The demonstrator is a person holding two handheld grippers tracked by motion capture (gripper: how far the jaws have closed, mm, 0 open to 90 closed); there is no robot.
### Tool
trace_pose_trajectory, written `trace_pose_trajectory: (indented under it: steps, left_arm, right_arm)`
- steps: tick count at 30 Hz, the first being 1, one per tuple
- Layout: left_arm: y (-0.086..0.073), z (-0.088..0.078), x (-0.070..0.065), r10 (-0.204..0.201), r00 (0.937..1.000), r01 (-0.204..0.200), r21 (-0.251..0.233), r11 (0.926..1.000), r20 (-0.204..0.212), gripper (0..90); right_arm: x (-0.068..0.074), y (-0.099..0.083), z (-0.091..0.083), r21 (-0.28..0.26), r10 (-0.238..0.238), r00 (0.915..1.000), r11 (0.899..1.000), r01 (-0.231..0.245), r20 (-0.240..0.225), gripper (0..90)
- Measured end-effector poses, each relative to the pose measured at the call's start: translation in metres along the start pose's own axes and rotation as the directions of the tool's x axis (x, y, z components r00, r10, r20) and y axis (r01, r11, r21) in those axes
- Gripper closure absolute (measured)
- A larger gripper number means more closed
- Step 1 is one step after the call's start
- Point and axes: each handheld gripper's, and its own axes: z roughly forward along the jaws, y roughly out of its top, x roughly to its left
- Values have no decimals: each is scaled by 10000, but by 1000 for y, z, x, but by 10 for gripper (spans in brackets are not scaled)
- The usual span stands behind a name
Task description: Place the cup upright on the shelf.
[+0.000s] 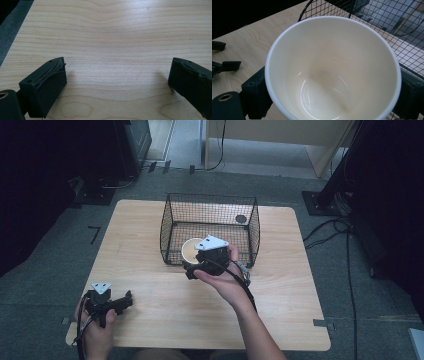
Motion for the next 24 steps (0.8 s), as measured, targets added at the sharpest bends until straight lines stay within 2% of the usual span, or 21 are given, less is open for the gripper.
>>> trace_pose_trajectory:
  steps: [9,24]
  left_arm:
    - [0,0,0,-4,10000,4,-13,10000,5,18]
    - [0,0,0,1,10000,-1,-10,10000,2,18]
  right_arm:
    - [-18,9,-4,-60,206,9996,9998,-205,187,91]
    - [-49,27,0,33,152,9979,9999,-155,636,91]
